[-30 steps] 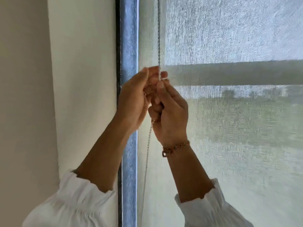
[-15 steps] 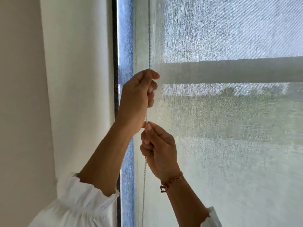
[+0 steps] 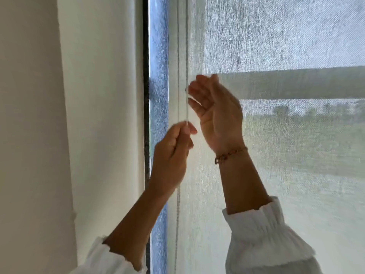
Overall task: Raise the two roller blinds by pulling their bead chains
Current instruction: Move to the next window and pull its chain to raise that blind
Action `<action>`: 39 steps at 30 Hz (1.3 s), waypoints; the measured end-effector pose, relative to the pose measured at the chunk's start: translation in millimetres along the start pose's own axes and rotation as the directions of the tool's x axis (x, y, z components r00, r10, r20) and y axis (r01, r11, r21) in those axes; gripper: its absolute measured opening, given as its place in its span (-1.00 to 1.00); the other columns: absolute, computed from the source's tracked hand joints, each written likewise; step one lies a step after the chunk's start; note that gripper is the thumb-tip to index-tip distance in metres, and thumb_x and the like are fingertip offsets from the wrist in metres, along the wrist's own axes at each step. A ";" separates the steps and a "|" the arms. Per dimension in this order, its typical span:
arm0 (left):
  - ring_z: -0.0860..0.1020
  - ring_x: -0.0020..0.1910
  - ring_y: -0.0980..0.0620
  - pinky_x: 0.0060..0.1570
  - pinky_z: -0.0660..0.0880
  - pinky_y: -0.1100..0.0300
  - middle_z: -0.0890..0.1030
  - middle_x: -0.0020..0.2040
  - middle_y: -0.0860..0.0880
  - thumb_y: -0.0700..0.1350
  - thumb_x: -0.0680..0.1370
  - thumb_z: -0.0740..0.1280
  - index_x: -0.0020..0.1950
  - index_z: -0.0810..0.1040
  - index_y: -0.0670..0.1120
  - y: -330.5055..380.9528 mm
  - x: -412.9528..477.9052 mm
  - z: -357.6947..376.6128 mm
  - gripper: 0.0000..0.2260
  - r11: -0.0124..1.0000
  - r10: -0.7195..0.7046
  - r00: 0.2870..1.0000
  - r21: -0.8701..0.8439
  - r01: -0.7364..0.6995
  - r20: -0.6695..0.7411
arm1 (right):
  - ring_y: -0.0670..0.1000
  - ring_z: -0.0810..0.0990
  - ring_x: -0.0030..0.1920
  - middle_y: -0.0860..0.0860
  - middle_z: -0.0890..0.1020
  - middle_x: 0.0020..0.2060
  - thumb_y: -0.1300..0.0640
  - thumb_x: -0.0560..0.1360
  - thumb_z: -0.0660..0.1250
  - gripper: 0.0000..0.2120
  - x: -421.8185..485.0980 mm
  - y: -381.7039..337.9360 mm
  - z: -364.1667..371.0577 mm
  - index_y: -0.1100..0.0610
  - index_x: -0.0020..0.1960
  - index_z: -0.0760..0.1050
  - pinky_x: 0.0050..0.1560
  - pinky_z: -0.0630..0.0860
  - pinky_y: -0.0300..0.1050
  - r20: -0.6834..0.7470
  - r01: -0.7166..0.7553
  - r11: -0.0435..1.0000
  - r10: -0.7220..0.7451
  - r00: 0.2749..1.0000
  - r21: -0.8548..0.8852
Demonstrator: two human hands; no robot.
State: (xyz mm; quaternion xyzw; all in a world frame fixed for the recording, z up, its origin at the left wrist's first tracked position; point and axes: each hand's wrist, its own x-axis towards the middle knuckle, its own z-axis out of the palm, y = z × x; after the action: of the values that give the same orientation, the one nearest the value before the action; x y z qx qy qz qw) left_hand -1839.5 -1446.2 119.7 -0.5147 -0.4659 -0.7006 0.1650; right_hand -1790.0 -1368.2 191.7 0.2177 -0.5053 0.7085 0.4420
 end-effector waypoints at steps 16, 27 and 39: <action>0.32 -0.56 0.17 -0.52 0.27 0.33 0.39 -0.53 0.09 0.10 0.55 0.09 -0.26 0.61 0.02 -37.8 -27.9 -4.0 -0.63 0.902 -0.344 0.912 -0.191 0.388 0.224 | -0.13 0.06 -0.56 -0.02 0.20 -0.50 0.26 0.55 0.18 -0.82 1.2 0.6 18.1 0.22 -0.13 0.54 -0.57 -0.03 -0.29 -0.058 0.084 0.992 -0.078 0.995 0.092; 0.63 -0.13 0.03 -0.08 0.55 0.20 0.68 -0.17 -0.02 -0.06 0.64 0.01 -0.01 0.56 -0.12 32.4 62.9 -7.4 -0.66 0.829 -0.214 0.963 -0.491 0.269 0.166 | -0.18 0.17 -0.60 -0.11 0.28 -0.58 0.26 0.54 0.18 -0.74 -30.9 34.8 10.2 0.12 -0.27 0.53 -0.63 0.12 -0.35 -0.006 0.060 0.994 -0.060 0.998 0.093; 0.17 -0.55 0.17 -0.55 0.10 0.31 0.29 -0.50 0.09 -0.08 0.61 0.13 -0.07 0.56 -0.12 45.1 69.0 -4.3 -0.75 0.828 -0.303 0.935 -0.435 0.354 0.183 | -0.16 0.14 -0.56 -0.11 0.26 -0.55 0.14 0.45 0.24 -0.82 -84.4 75.8 -19.0 0.12 -0.19 0.62 -0.60 0.12 -0.36 0.048 -0.197 0.973 0.192 0.980 0.123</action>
State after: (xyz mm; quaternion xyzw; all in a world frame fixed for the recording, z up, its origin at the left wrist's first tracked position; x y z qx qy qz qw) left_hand -1838.6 -1455.6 201.6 -0.4875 -0.3759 -0.7804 -0.1099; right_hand -1808.2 -1392.7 80.9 0.2076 -0.4858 0.7751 0.3465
